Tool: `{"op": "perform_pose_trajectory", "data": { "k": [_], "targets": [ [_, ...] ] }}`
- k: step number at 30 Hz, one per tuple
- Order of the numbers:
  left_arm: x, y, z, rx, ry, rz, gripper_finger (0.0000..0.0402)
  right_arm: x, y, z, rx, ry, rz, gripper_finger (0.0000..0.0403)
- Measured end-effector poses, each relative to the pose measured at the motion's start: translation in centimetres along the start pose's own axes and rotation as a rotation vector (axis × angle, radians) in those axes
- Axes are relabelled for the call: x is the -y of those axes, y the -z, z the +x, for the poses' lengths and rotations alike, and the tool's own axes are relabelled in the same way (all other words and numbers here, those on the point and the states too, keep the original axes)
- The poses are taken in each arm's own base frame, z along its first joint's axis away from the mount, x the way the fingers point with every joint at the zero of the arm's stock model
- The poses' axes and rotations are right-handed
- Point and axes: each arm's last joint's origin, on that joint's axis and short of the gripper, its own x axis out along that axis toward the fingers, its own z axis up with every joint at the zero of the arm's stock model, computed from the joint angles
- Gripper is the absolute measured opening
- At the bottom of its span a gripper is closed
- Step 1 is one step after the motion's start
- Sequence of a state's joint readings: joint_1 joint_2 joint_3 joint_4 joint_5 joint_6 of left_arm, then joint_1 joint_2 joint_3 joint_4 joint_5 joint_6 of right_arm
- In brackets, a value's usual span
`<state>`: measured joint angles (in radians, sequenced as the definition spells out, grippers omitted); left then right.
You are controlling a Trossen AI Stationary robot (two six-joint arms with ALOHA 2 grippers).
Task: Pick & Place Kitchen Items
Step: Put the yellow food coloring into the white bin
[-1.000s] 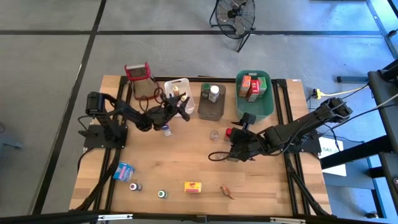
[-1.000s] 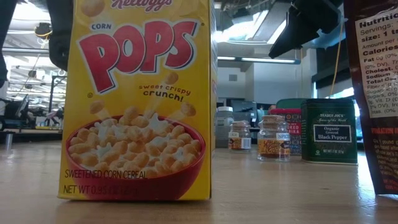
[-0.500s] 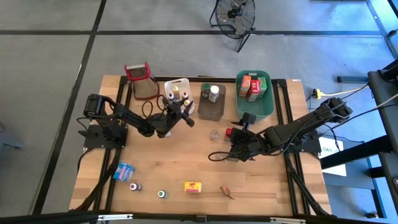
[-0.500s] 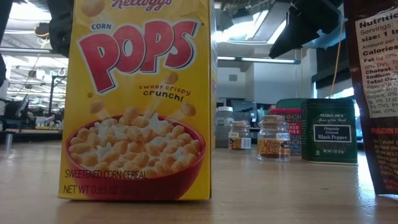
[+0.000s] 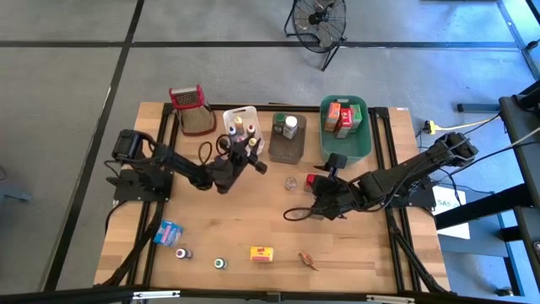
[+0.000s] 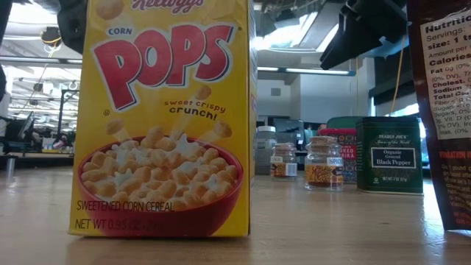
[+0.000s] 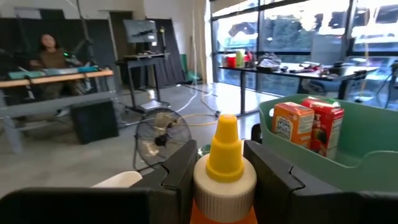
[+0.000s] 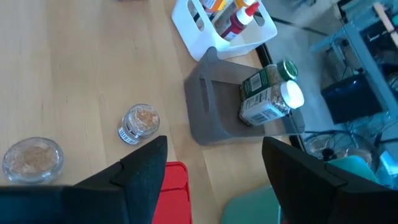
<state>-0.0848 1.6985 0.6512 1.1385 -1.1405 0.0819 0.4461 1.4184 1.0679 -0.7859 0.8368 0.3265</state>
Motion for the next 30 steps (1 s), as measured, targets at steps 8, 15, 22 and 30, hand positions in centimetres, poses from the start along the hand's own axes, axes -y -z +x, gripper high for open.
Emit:
{"op": "perform_pose_trajectory", "data": {
  "k": [8,15,22,30],
  "targets": [
    [1.8,-1.4,-2.2,0.001,-0.069,-0.034,0.0111,0.1,0.0,0.0,0.013,0.047,-0.078,0.0266],
    [2.2,-0.3,-3.7,-0.031,-0.13,-0.08,0.0111,-0.2,0.4,-0.4,-0.008,0.01,-0.121,0.0266],
    [3.0,1.4,-4.2,-0.025,-0.226,-0.131,0.0111,-1.5,0.7,-1.6,0.005,-0.102,-0.148,0.0266],
    [6.6,2.7,-2.0,-0.03,-0.298,-0.042,0.0111,-2.7,1.3,-3.0,0.021,-0.167,-0.203,0.0266]
  ]
}}
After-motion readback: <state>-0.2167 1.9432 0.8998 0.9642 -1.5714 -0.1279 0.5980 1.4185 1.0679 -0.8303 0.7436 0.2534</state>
